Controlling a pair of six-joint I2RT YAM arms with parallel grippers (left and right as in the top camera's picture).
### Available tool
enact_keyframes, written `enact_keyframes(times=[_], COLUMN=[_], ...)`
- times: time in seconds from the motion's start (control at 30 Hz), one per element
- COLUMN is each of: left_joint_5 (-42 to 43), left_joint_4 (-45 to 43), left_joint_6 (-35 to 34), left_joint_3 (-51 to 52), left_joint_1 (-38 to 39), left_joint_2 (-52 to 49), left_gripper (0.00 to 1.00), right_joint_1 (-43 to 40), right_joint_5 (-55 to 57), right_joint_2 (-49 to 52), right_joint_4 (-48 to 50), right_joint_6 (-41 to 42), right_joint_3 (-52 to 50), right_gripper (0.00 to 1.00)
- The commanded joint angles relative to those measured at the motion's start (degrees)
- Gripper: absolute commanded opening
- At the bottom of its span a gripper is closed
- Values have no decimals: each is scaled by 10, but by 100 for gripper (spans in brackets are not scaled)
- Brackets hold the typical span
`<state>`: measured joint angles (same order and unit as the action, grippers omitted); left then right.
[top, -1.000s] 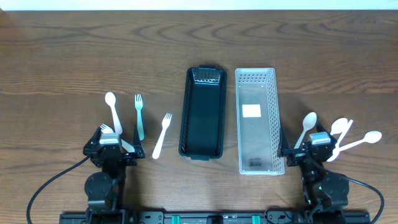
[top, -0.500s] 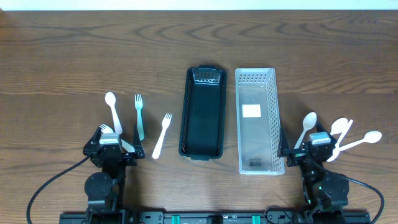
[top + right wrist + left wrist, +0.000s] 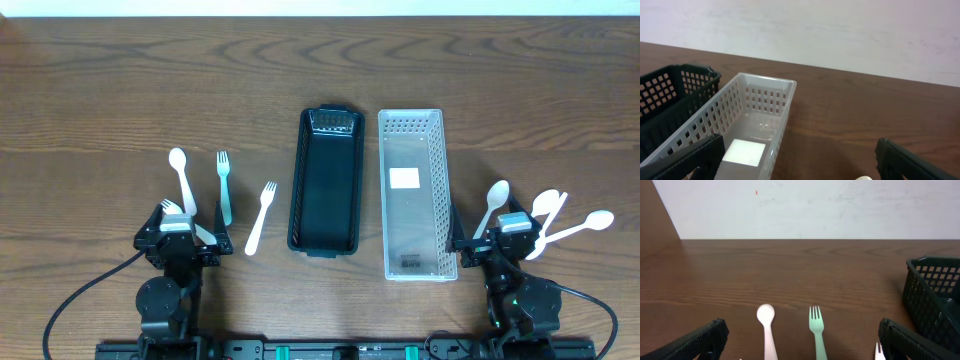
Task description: Pack container
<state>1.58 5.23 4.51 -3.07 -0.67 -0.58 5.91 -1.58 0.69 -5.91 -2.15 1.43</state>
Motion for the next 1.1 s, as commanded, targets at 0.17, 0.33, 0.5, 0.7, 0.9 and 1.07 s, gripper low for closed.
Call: enact_keyframes(times=[0.17, 0.33, 0.5, 0.7, 0.9, 1.07], left_joint_5=[8, 8, 8, 9, 56, 58], left_joint_4=[2, 2, 2, 3, 119, 198], left_joint_6=[-3, -3, -3, -33, -57, -75], left_joint_3=[21, 21, 20, 14, -106, -275], left_joint_1=[-3, -3, -3, -3, -2, -2], left_joint_2=[3, 3, 3, -3, -84, -237], left_gripper=[98, 98, 98, 98, 98, 98], right_joint_1=[-3, -3, -3, -3, -4, -11], right_joint_5=[-4, -6, -9, -22, -26, -17], right_joint_2=[-4, -4, -4, -3, 38, 167], right_joint_4=[1, 1, 1, 1, -23, -92], right_joint_6=[-7, -7, 8, 87, 94, 89], right_joint_3=[-3, -3, -3, -2, 64, 199], right_gripper=[99, 99, 99, 99, 99, 99])
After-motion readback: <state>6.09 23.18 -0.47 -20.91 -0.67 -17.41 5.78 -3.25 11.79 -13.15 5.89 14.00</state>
